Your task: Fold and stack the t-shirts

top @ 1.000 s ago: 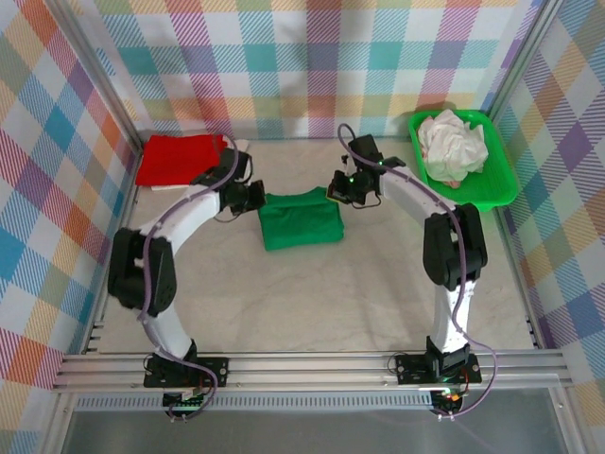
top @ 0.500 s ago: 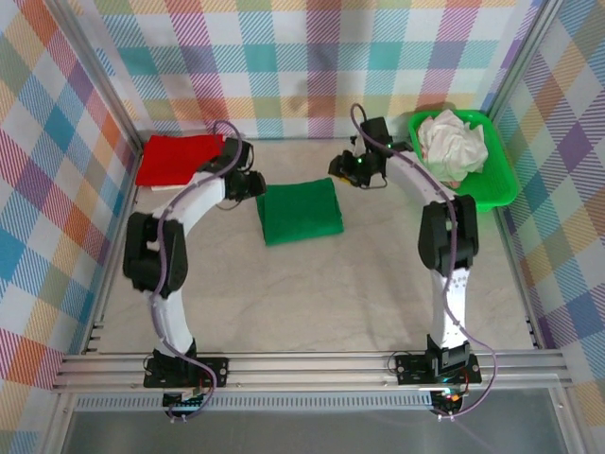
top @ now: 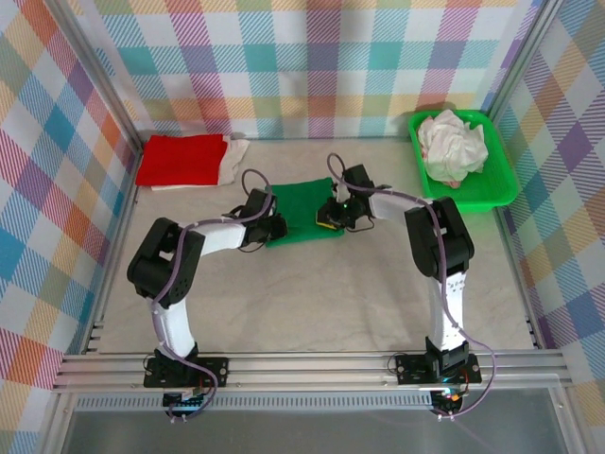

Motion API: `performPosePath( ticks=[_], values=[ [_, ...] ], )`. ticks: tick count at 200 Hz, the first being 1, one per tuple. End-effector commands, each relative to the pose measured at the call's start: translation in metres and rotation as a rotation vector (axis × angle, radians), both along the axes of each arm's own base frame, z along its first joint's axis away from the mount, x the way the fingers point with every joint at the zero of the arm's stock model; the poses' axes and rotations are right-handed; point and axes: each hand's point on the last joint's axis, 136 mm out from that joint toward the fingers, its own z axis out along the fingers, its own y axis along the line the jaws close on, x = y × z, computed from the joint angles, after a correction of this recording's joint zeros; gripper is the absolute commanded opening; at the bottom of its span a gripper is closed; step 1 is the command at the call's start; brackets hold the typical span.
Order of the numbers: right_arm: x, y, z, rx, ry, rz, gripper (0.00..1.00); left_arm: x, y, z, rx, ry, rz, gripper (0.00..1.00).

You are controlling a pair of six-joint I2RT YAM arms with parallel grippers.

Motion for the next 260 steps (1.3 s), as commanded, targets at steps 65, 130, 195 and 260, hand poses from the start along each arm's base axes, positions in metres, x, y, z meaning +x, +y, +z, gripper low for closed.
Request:
performPosePath(
  ticks=[65,130,195,260],
  values=[
    [-0.074,-0.003,0.004,0.055,0.072,0.008,0.19,-0.078,0.035,0.006,-0.025,0.049,0.039,0.19],
    [-0.030,-0.031,0.061,-0.034,-0.041,-0.156,0.38,-0.032,0.059,0.068,-0.080,0.045,0.098,0.51],
    [-0.006,-0.039,0.063,-0.080,-0.073,-0.187,0.49,-0.018,0.050,0.052,-0.059,0.143,0.103,0.64],
    [-0.001,-0.071,0.058,-0.110,-0.062,-0.231,0.57,-0.034,0.047,0.021,-0.053,0.255,0.133,0.62]
  ],
)
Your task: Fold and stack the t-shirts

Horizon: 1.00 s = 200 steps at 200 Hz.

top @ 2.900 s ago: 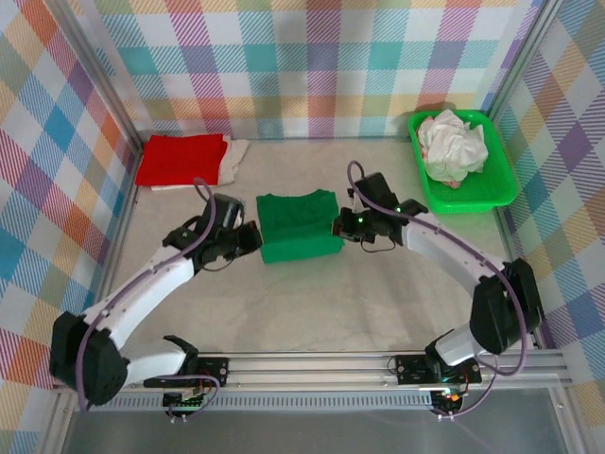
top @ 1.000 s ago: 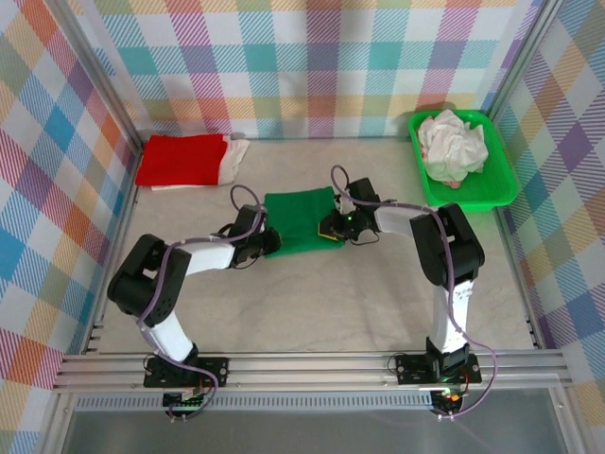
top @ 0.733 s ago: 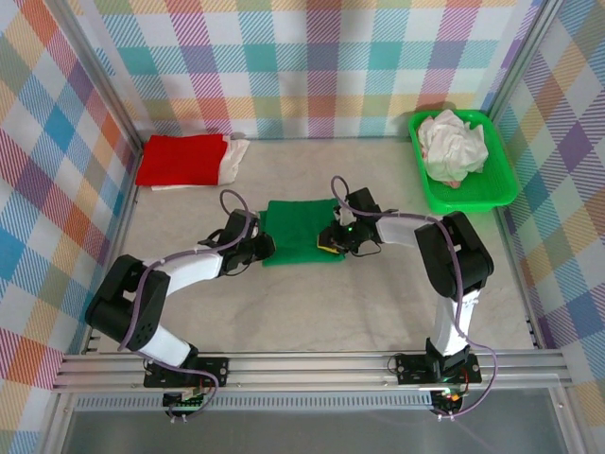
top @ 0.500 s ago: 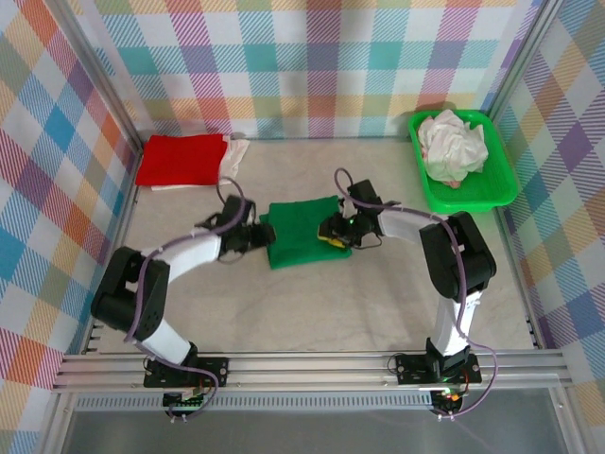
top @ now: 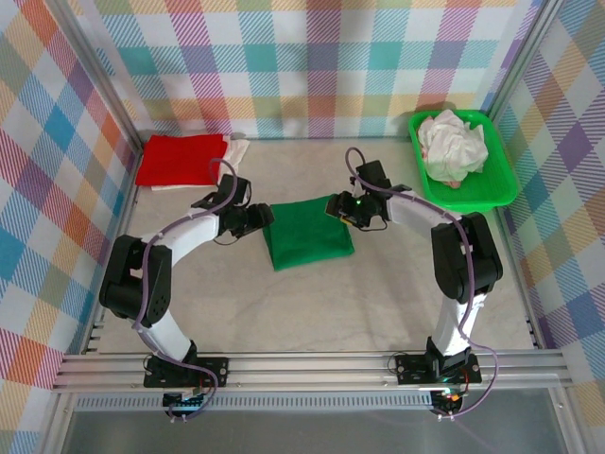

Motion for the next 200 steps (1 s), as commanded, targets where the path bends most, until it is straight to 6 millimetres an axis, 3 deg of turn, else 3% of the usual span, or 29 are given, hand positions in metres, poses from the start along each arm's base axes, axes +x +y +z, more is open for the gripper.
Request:
performPosePath(
  ticks=[1,64,87,121,140,158,174,200],
  values=[
    [0.001,-0.020,0.001,-0.027,0.004,-0.018,0.57,-0.015,-0.004,-0.026,0.003,0.098,0.003,0.62],
    [0.000,-0.019,-0.028,-0.012,0.073,0.003,0.58,-0.012,-0.044,-0.053,-0.011,0.143,-0.056,0.62],
    [0.001,-0.019,-0.029,-0.006,0.072,0.000,0.58,-0.008,-0.064,-0.056,-0.031,0.110,-0.085,0.54],
    [0.002,-0.016,-0.028,0.019,0.073,-0.003,0.58,0.003,-0.078,-0.057,-0.047,0.066,-0.099,0.34],
    [0.001,-0.015,-0.025,0.028,0.071,0.001,0.57,0.014,-0.075,-0.055,-0.006,0.051,-0.099,0.11],
    [0.001,-0.012,-0.016,0.045,0.055,0.010,0.57,0.022,-0.071,-0.050,0.012,0.029,-0.100,0.00],
    [0.000,-0.013,-0.005,0.048,0.036,0.012,0.57,0.029,-0.061,-0.045,0.016,0.026,-0.091,0.00],
    [-0.001,-0.006,0.021,0.103,-0.036,0.049,0.57,0.044,-0.027,-0.027,0.061,-0.022,-0.065,0.00]
  ],
)
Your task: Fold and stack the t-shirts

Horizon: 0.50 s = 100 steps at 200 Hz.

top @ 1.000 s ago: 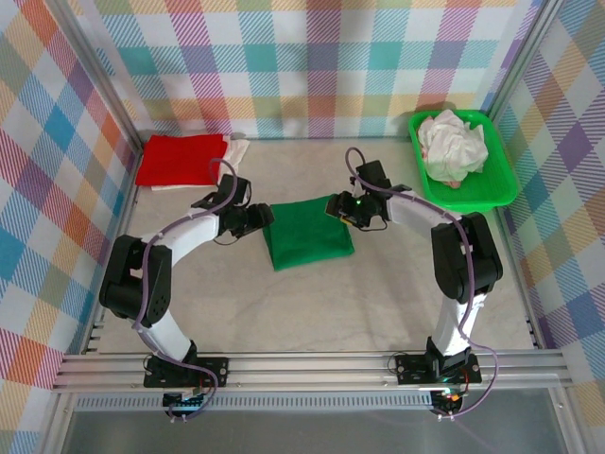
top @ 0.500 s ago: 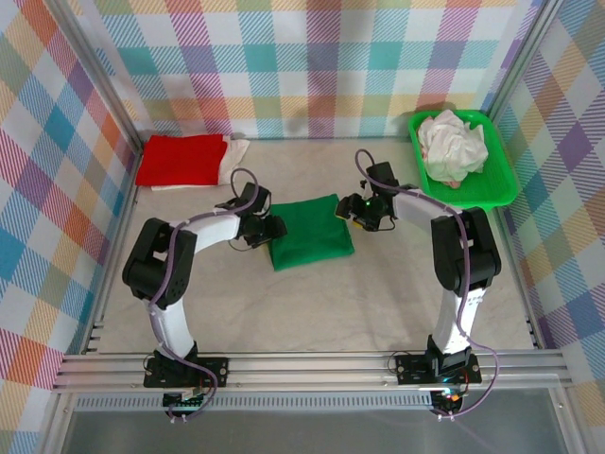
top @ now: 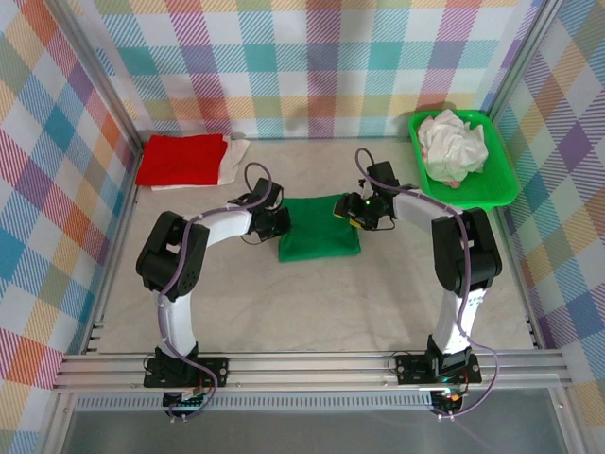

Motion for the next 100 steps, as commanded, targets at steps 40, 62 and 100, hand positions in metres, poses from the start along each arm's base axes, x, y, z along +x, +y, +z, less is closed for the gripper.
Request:
performPosePath(
  ticks=[40,62,100],
  values=[
    [-0.015,0.058,0.087,0.204,-0.290,0.274,0.59,0.049,0.075,0.081,0.263,-0.190,-0.050,0.00],
    [-0.018,0.081,0.095,0.268,-0.340,0.342,0.63,0.071,0.080,0.114,0.341,-0.280,-0.122,0.00],
    [-0.014,0.108,0.100,0.333,-0.350,0.391,0.63,0.118,0.106,0.154,0.492,-0.370,-0.131,0.00]
  ],
)
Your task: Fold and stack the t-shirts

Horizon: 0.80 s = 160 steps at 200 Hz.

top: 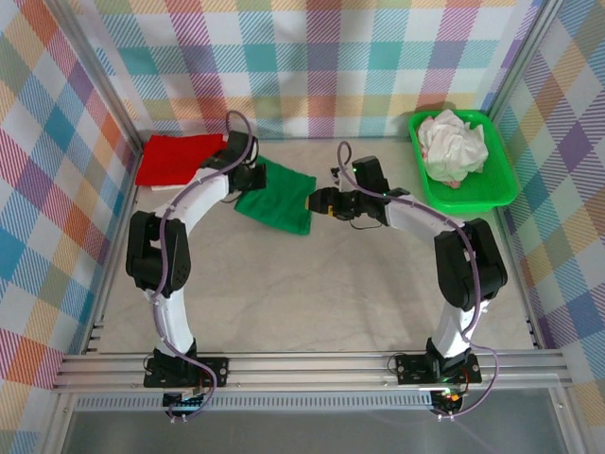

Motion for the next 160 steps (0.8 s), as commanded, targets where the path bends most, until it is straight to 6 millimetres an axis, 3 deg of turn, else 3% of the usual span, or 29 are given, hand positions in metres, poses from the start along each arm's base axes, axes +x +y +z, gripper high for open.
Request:
performPosePath(
  ticks=[1,52,95,124,160],
  values=[
    [0.009,0.022,0.018,0.077,-0.069,0.073,0.63,0.025,0.030,0.029,0.165,-0.070,-0.022,0.00],
    [0.011,0.037,0.033,0.063,-0.128,0.115,0.70,0.079,0.074,0.069,0.170,-0.177,-0.004,0.00],
    [0.008,0.034,0.033,0.035,-0.083,0.105,0.71,0.105,0.101,0.104,0.144,-0.227,-0.088,0.00],
    [0.003,0.029,0.024,0.018,-0.048,0.086,0.71,0.116,0.125,0.114,0.088,-0.258,-0.127,0.00],
    [-0.003,0.024,0.020,0.008,-0.018,0.067,0.71,0.126,0.174,0.115,0.016,-0.303,-0.099,0.00]
  ],
)
